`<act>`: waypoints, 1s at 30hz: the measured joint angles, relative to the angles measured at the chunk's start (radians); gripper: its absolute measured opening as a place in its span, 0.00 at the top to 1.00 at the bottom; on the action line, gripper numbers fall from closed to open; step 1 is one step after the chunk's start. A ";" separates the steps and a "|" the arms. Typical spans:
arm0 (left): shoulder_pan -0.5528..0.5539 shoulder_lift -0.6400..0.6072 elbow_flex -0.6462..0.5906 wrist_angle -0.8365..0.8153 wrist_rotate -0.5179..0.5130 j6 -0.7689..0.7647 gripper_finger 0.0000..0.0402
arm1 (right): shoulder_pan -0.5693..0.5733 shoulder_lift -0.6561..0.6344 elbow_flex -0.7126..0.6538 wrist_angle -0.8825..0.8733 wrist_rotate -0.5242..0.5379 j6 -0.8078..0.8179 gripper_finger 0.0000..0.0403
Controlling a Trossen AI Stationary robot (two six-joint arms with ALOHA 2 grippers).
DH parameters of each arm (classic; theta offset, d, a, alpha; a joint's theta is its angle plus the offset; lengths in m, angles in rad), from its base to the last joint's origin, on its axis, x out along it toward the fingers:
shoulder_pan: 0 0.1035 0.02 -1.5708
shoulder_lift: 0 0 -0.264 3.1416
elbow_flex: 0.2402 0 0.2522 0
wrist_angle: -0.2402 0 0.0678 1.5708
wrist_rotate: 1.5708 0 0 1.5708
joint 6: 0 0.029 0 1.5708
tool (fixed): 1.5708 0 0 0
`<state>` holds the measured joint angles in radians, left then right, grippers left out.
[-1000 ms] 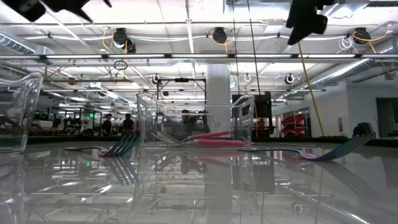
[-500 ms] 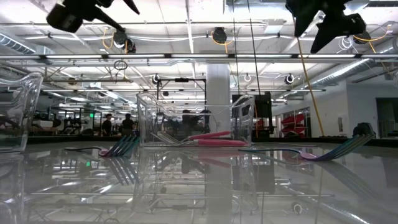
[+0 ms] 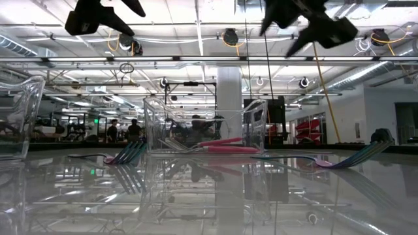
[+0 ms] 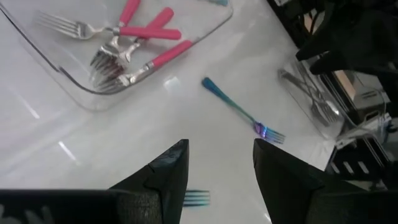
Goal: Sort silverware by color (type)
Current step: Put the blue fork into the left transparent bin
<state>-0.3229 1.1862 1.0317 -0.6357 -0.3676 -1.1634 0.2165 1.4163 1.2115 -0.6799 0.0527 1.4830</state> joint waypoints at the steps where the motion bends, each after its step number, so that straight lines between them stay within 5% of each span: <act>1: 0.000 0.000 0.000 0.000 0.007 0.000 0.56 | 0.005 0.025 0.027 0.002 0.008 -0.001 0.42; 10: -0.001 0.000 0.000 0.000 0.044 0.046 0.56 | 0.070 0.215 0.233 -0.327 0.054 -0.105 0.46; 15: -0.007 0.000 0.000 0.006 0.053 0.020 0.56 | 0.071 0.267 0.234 -0.320 0.132 -0.151 0.46; 24: -0.032 0.000 0.000 0.077 0.125 -0.044 0.56 | 0.073 0.325 0.234 -0.320 0.117 -0.221 0.46; 30: -0.091 0.000 0.000 0.079 0.051 -0.088 0.56 | 0.073 0.327 0.234 -0.320 0.103 -0.239 0.46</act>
<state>-0.4134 1.1862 1.0317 -0.5564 -0.3166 -1.2510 0.2897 1.7438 1.4456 -0.9997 0.1557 1.2438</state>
